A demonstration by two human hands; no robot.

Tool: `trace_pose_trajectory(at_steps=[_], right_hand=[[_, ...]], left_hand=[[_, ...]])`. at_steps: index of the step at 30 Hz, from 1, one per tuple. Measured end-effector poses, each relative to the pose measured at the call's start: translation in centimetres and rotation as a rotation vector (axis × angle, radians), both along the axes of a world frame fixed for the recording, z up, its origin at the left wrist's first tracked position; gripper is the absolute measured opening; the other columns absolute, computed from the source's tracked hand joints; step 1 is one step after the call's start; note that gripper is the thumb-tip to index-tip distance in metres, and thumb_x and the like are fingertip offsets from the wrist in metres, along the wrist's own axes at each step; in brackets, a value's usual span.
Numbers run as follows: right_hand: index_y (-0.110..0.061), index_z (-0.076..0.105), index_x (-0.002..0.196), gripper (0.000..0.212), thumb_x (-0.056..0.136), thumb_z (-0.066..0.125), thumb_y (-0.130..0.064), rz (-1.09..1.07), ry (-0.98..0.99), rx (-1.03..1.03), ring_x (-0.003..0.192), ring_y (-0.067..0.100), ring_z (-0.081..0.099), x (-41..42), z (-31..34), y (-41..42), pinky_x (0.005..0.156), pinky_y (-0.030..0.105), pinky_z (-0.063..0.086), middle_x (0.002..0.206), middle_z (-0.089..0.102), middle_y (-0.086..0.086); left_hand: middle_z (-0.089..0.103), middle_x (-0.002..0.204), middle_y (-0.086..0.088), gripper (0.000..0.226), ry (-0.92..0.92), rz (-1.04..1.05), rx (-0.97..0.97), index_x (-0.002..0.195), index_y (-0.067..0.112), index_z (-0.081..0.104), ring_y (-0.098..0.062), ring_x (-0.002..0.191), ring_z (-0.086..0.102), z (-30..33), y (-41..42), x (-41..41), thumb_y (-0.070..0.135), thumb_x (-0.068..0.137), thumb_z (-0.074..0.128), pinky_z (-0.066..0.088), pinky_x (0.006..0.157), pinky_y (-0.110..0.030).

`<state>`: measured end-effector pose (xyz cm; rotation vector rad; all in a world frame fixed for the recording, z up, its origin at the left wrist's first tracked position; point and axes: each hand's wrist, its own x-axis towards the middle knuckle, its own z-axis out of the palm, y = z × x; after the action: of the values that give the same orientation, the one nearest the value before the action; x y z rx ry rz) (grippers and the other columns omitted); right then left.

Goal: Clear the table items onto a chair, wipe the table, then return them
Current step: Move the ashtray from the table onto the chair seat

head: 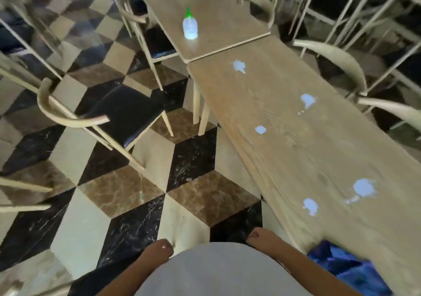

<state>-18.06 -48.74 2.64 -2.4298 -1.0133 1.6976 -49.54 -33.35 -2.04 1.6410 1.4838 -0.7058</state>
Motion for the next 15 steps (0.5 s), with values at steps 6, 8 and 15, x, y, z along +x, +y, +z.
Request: trace_pose_trajectory(at_steps=[6, 8, 15], right_hand=[[-0.021, 0.062, 0.11, 0.03, 0.09, 0.057, -0.042, -0.105, 0.084, -0.045, 0.105, 0.014, 0.057, 5.5, 0.2, -1.8, 0.092, 0.03, 0.045, 0.114, 0.063, -0.002], [-0.025, 0.063, 0.105, 0.025, 0.088, 0.06, -0.043, -0.185, 0.077, -0.065, 0.109, 0.014, 0.058, 6.3, -0.2, -2.9, 0.095, 0.029, 0.045, 0.116, 0.065, -0.002], [-0.022, 0.063, 0.095, 0.035, 0.085, 0.051, -0.053, -0.496, 0.096, -0.055, 0.111, 0.017, 0.059, 6.4, -0.5, -4.6, 0.079, 0.019, 0.033, 0.114, 0.065, 0.011]], left_hand=[[0.068, 0.103, 0.0, 0.012, -0.024, -0.2, 0.148, 0.089, 0.028, 0.061, -0.016, 0.09, 0.061, 3.1, 4.3, 10.2, 0.032, 0.093, 0.05, 0.046, 0.075, -0.028], [0.067, 0.101, -0.002, 0.018, -0.065, -0.295, 0.208, 0.1, 0.021, 0.065, -0.015, 0.087, 0.059, 3.9, 5.7, 13.7, 0.029, 0.095, 0.05, 0.045, 0.076, -0.026], [0.063, 0.084, 0.006, 0.02, -0.108, -0.725, 0.039, 0.077, 0.029, 0.056, -0.006, 0.077, 0.058, 5.5, 8.7, 25.4, 0.038, 0.094, 0.048, 0.047, 0.069, -0.023]])
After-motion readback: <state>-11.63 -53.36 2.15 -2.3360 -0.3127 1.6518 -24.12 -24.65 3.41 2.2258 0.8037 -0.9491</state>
